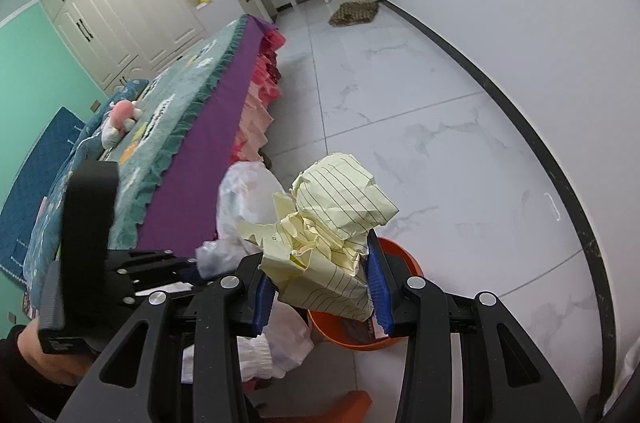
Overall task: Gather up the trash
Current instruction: 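Carry the plastic bag and yellow paper to the orange bin, then open the left gripper to drop the plastic bag into the bin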
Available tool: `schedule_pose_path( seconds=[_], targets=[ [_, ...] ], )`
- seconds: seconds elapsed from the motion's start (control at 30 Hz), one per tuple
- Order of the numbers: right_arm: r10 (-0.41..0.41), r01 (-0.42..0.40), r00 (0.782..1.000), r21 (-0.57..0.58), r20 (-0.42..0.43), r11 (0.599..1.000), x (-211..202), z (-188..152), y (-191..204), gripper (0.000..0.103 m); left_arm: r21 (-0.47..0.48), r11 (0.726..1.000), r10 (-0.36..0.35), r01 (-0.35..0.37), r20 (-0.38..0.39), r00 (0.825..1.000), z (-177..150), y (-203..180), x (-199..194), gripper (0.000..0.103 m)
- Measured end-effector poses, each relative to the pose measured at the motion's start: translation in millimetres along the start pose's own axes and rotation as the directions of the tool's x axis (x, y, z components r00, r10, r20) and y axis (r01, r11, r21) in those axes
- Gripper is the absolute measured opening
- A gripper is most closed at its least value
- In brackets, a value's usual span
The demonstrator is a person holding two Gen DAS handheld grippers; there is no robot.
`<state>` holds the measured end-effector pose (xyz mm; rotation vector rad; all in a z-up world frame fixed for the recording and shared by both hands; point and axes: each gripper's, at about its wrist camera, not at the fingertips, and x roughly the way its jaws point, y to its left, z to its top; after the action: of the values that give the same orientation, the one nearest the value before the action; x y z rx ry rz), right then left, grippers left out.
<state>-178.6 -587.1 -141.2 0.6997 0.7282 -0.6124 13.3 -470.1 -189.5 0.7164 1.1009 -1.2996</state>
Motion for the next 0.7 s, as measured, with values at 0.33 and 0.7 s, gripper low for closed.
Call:
schedule_pose_path(
  seconds=[0.33, 0.7],
  targets=[
    [-0.017, 0.018, 0.999, 0.021, -0.045, 1.000, 30.7, -3.2, -11.8, 0.040, 0.014, 1.000, -0.014, 0.015, -0.083, 0.996, 7.6, -9.0, 43.7, 0.034],
    [-0.013, 0.015, 0.998, 0.025, -0.067, 1.000, 45.4, -4.7, -10.1, 0.040, 0.035, 0.999, 0.024, -0.021, -0.088, 0.996, 7.2, -17.9, 46.2, 0.058]
  ],
)
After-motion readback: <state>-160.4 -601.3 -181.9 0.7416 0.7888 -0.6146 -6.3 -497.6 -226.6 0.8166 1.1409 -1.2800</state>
